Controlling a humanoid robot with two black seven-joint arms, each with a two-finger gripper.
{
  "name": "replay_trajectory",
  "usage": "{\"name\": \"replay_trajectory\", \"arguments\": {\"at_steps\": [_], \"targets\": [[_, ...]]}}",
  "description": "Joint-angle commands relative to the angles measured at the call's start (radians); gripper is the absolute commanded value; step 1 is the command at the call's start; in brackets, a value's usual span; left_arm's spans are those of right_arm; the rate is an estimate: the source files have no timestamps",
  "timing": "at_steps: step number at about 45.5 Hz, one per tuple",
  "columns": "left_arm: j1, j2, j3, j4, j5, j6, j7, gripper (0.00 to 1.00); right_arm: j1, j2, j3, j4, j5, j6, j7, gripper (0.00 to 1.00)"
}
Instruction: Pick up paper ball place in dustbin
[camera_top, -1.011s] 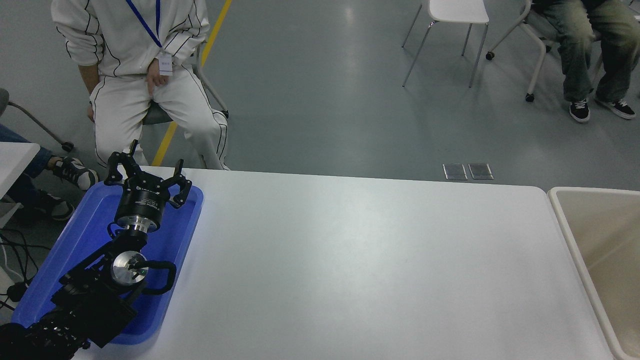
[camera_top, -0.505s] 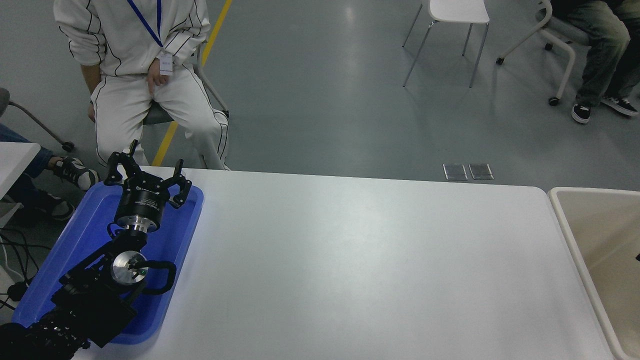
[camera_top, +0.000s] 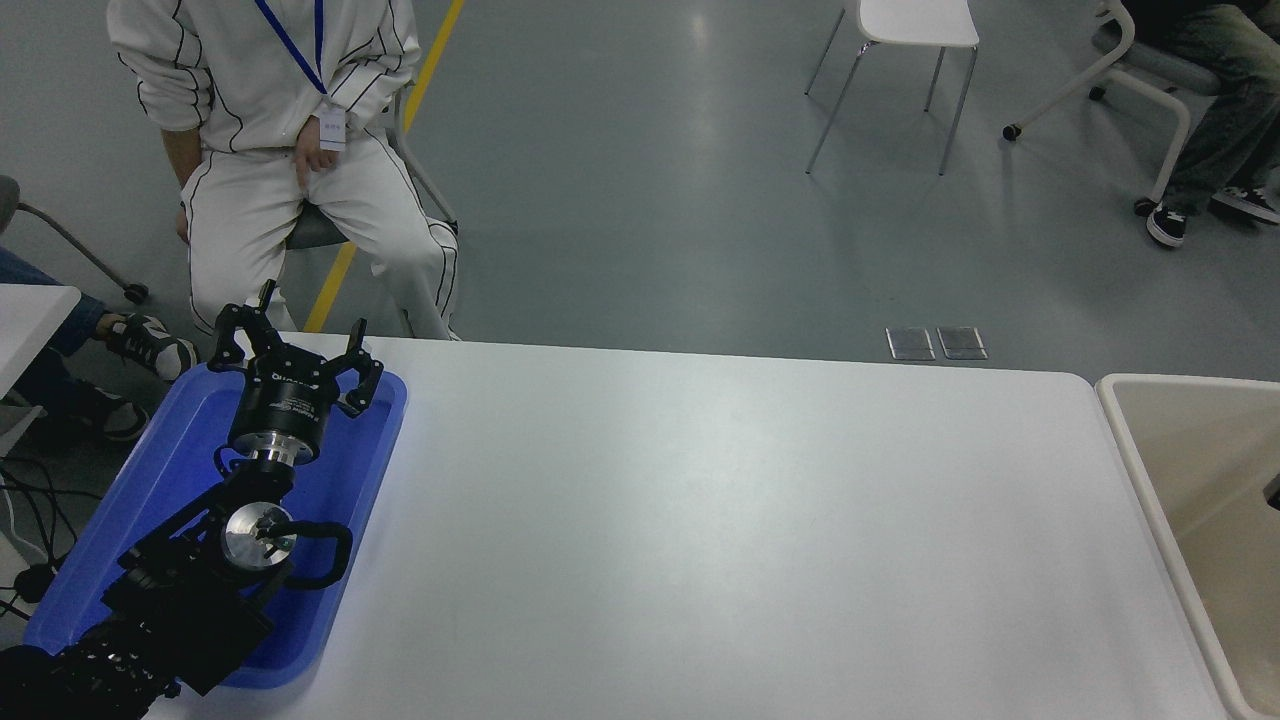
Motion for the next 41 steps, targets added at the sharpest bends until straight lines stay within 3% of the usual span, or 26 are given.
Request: {"name": "replay_trajectory", "arguments": {"at_steps": [1,15,41], "targets": [[0.0,0.0,0.0,0.0,0.0,-0.001,0.0,1.0,0.009,-0.005,0.159,0.006,0.0,-0.003,0.0,1.0],[-0.002,0.0,0.0,0.0,0.0,0.0,0.002,1.0,0.003,-0.128,0.637,0.205,0.0,0.005,0.0,1.0],[0.0,0.0,0.0,0.0,0.0,0.0,0.0,1.0,-0.188,-0.103,1.323,0.558,0.0,0.082,0.003,1.0]]}}
